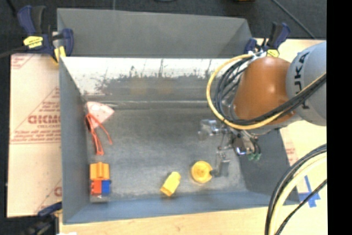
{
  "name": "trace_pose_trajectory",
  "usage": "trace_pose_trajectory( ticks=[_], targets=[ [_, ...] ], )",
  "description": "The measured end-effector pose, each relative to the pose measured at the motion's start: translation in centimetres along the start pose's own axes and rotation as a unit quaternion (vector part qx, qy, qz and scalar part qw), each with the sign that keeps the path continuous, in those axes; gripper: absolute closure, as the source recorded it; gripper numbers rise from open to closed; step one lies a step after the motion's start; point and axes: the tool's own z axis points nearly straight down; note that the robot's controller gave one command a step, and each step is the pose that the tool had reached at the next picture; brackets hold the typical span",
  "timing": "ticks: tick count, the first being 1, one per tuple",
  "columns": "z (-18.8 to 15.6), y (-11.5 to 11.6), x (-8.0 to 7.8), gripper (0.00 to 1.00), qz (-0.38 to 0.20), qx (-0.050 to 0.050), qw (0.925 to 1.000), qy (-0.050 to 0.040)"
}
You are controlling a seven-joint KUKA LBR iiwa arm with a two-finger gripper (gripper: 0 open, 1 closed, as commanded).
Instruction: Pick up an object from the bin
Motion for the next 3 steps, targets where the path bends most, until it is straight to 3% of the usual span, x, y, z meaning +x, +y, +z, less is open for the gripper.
trace_pose_trajectory(
  ticks=[1,2,3],
  targets=[
    [1.5,0.9,0.7,0.00,0.019,0.000,0.9998,-0.0017],
    [7.0,1.3,2.6,0.00,-0.006,0.000,1.0000,0.0005],
    [6.7,1.0,3.1,1.00,0.065,-0.001,0.9979,0.0005]
  ],
)
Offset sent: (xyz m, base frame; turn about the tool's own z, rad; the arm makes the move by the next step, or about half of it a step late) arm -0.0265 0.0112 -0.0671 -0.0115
